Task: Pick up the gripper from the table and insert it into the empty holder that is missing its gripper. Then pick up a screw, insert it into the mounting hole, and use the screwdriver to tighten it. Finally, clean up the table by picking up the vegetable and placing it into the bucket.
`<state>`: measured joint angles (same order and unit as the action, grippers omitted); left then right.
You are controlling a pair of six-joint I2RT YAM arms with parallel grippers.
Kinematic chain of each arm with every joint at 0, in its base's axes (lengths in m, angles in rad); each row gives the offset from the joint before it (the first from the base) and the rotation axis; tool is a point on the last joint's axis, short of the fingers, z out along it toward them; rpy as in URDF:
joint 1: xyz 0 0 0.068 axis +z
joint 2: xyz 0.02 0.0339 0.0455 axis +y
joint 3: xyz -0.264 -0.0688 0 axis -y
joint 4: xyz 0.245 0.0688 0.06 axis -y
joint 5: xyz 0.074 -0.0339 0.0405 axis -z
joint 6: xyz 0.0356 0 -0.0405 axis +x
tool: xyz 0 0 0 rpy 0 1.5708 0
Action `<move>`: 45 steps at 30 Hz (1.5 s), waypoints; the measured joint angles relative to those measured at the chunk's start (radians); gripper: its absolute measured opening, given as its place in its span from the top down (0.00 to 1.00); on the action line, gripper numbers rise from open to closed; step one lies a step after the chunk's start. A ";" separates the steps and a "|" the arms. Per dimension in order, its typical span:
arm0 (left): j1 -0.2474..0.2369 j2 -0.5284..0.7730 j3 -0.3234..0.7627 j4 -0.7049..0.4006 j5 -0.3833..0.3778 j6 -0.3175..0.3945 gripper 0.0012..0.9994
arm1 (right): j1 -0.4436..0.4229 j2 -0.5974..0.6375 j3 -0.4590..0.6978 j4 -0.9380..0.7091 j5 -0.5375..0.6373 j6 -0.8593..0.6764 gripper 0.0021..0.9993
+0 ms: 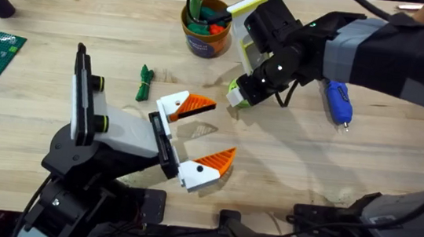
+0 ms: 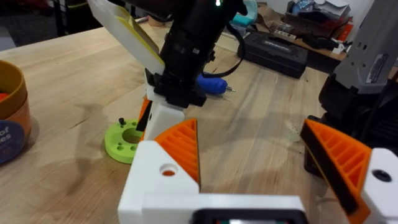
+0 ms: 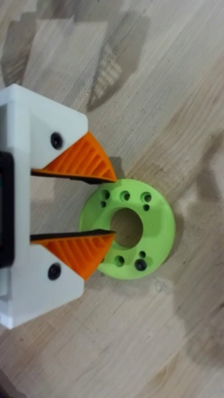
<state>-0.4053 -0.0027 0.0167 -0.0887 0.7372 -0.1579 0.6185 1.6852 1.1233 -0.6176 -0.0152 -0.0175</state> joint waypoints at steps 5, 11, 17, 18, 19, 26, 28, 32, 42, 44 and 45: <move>0.000 0.003 0.000 0.005 0.000 -0.001 0.02 | 0.000 0.001 0.000 -0.006 -0.001 0.000 0.57; 0.000 0.003 0.000 0.005 0.000 -0.001 0.02 | 0.000 0.001 0.000 -0.018 -0.001 0.002 0.57; 0.000 0.003 0.000 0.005 0.000 -0.001 0.02 | 0.000 0.000 0.022 -0.048 -0.001 0.002 0.57; 0.000 0.004 0.000 0.005 0.000 -0.001 0.02 | 0.000 -0.001 0.030 -0.049 -0.001 0.002 0.57; 0.000 0.004 0.000 0.005 0.000 -0.001 0.02 | 0.000 -0.003 0.037 -0.049 -0.001 0.002 0.57; 0.000 0.004 0.000 0.005 0.000 -0.001 0.02 | -0.005 -0.011 0.057 -0.032 0.027 0.002 0.57; 0.000 0.003 0.000 0.005 0.000 -0.001 0.02 | -0.012 -0.011 0.057 -0.021 0.047 0.002 0.57; 0.000 0.003 0.000 0.005 0.000 -0.001 0.02 | -0.040 -0.011 0.058 0.010 0.070 0.004 0.57; 0.000 0.004 0.000 0.005 0.000 -0.001 0.02 | -0.095 -0.007 0.058 0.044 0.076 0.018 0.57; 0.000 0.004 0.000 0.005 0.000 -0.001 0.02 | -0.095 0.002 0.058 0.058 0.062 0.018 0.57; 0.000 0.004 0.000 0.005 0.000 -0.001 0.02 | -0.095 0.009 0.058 0.062 0.054 0.018 0.57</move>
<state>-0.4053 0.0009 0.0170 -0.0837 0.7372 -0.1585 0.5232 1.6938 1.1812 -0.5552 0.0390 0.0002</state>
